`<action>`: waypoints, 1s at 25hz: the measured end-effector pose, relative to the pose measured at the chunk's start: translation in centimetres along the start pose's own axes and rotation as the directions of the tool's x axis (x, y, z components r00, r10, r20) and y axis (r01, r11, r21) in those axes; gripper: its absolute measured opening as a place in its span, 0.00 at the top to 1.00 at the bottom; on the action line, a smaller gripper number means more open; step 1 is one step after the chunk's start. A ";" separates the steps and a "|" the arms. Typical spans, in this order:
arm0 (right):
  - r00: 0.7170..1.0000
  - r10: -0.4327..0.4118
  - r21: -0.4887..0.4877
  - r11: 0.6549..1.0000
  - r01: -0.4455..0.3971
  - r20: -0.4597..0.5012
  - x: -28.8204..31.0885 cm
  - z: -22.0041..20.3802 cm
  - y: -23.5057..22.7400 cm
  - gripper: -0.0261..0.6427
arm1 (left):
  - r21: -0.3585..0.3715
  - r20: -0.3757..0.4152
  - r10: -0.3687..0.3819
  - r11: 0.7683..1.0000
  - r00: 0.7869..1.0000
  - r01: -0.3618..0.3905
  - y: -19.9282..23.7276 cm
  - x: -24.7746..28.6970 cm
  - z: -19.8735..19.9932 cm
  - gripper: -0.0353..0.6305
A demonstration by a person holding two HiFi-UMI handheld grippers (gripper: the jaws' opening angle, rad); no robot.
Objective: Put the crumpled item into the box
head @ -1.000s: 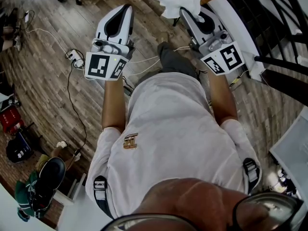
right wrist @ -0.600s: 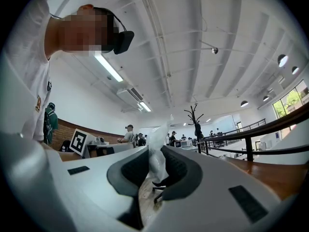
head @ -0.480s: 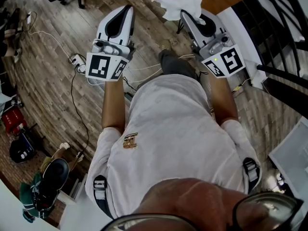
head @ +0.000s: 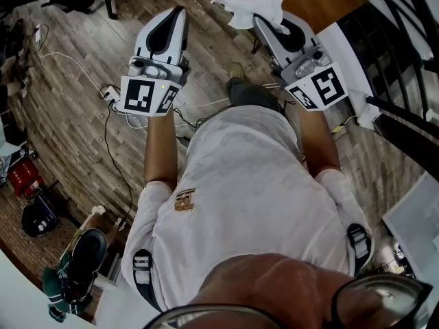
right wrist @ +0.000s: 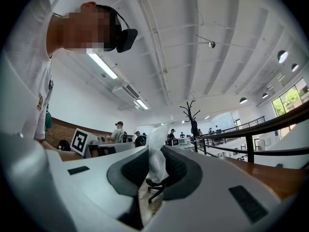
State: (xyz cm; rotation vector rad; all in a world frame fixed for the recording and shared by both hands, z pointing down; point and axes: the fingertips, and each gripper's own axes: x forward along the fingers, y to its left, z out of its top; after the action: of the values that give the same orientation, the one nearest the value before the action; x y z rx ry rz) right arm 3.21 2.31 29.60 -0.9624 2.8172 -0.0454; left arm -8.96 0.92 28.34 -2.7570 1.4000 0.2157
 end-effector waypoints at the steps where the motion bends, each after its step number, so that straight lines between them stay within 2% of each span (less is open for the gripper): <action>1: 1.000 0.000 0.002 1.000 0.000 -0.003 0.5 -0.1 -1.0 0.86 | 0.000 0.001 -0.001 1.000 1.000 0.001 0.4 1.1 -0.1 0.92; 5: 1.000 0.000 0.002 1.000 0.000 -0.011 2.9 -0.4 -5.3 0.86 | 0.001 -0.004 0.000 1.000 1.000 0.000 2.7 5.5 -0.8 0.92; 10: 0.999 0.010 0.015 1.000 -0.010 -0.031 8.6 -0.8 -13.7 0.86 | -0.005 -0.027 0.010 1.000 1.000 -0.010 8.1 14.3 -2.0 0.92; 19: 1.000 0.011 0.015 1.000 -0.011 -0.026 8.9 -1.5 -14.4 0.86 | 0.011 -0.017 0.009 1.000 1.000 -0.009 8.5 15.2 -2.3 0.92; 25: 0.999 -0.008 0.022 1.000 0.009 -0.040 9.0 -2.0 -15.8 0.86 | 0.007 -0.039 0.003 1.000 0.999 -0.003 8.2 16.6 -3.1 0.92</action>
State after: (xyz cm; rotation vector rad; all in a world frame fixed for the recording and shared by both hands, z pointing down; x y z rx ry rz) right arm 5.40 -15.76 31.51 -0.9794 2.8427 -0.0981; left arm -5.57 -17.50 29.23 -2.7680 1.4114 0.1570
